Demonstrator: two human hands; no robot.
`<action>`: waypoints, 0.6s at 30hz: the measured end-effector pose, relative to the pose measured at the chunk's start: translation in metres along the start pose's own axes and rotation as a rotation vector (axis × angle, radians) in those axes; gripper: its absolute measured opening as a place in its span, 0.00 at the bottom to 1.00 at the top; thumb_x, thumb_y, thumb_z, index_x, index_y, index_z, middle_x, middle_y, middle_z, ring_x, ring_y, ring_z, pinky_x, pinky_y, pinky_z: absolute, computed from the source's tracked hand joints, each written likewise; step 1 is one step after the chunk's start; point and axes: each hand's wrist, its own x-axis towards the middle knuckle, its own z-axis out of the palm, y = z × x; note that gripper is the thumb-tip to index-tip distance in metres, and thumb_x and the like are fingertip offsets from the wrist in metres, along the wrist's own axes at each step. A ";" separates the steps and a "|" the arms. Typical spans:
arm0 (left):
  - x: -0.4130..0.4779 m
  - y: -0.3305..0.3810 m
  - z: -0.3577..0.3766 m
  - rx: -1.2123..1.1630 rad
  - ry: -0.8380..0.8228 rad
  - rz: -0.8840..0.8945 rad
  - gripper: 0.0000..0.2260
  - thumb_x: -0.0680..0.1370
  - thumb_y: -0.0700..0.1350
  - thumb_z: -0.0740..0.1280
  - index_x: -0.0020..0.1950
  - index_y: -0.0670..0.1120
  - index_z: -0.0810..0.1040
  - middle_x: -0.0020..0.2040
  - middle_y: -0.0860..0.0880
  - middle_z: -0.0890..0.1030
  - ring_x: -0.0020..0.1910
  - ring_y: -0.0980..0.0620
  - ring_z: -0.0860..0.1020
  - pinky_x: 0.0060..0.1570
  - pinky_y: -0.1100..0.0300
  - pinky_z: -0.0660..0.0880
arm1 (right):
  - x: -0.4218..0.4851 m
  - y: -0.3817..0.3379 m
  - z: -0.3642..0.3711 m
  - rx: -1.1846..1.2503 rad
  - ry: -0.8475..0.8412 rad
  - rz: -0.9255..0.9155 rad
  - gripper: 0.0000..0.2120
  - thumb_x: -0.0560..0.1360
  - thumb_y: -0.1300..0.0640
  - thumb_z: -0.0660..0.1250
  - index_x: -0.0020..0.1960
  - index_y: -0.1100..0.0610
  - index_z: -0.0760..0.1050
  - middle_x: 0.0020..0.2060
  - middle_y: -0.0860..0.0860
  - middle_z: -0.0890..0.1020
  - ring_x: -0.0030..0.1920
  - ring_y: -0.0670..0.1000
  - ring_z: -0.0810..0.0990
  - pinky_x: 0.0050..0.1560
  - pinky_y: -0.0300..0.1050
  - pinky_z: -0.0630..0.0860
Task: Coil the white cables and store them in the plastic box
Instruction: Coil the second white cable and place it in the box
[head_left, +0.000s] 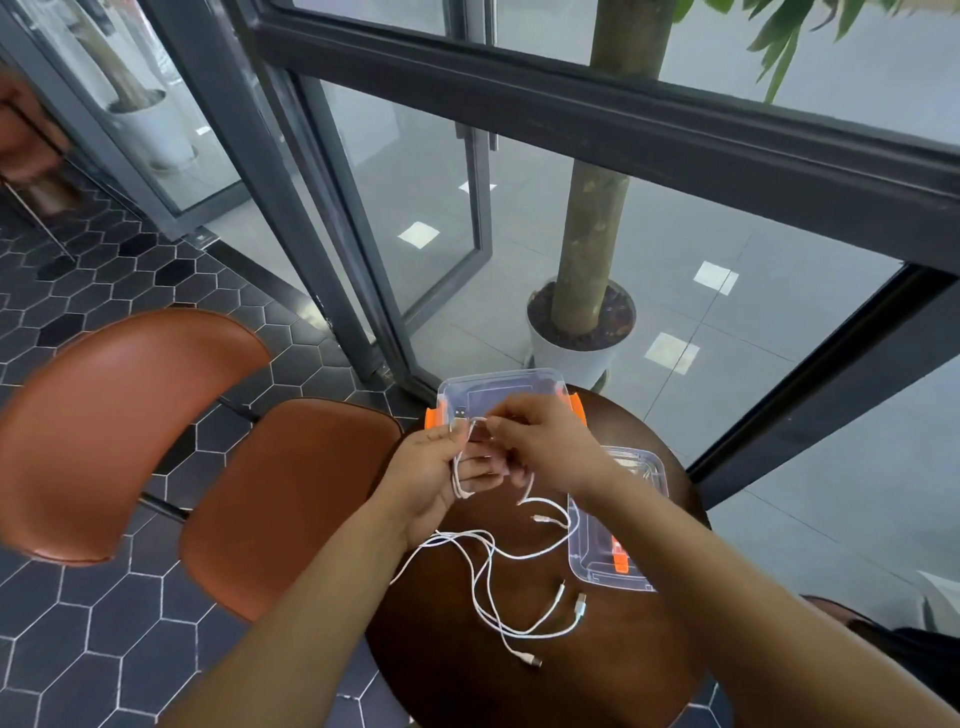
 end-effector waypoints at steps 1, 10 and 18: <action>0.000 -0.001 0.004 -0.031 0.000 0.020 0.17 0.86 0.43 0.55 0.52 0.34 0.79 0.36 0.38 0.81 0.36 0.38 0.82 0.41 0.48 0.82 | -0.001 0.002 0.005 0.040 0.004 -0.002 0.07 0.81 0.58 0.64 0.47 0.60 0.78 0.28 0.55 0.81 0.25 0.54 0.79 0.30 0.46 0.77; 0.014 -0.004 0.017 -0.493 0.057 -0.074 0.15 0.86 0.49 0.54 0.53 0.41 0.75 0.47 0.39 0.86 0.43 0.44 0.86 0.38 0.52 0.82 | -0.019 0.013 0.022 -0.274 0.137 -0.194 0.11 0.79 0.56 0.66 0.61 0.50 0.78 0.46 0.49 0.86 0.40 0.50 0.84 0.45 0.48 0.81; 0.025 0.023 0.008 -0.668 0.082 -0.047 0.16 0.85 0.50 0.55 0.44 0.44 0.75 0.32 0.48 0.81 0.29 0.51 0.81 0.32 0.61 0.79 | -0.034 0.042 0.015 -0.270 0.075 -0.194 0.08 0.82 0.49 0.64 0.48 0.50 0.80 0.30 0.44 0.77 0.34 0.48 0.79 0.41 0.49 0.77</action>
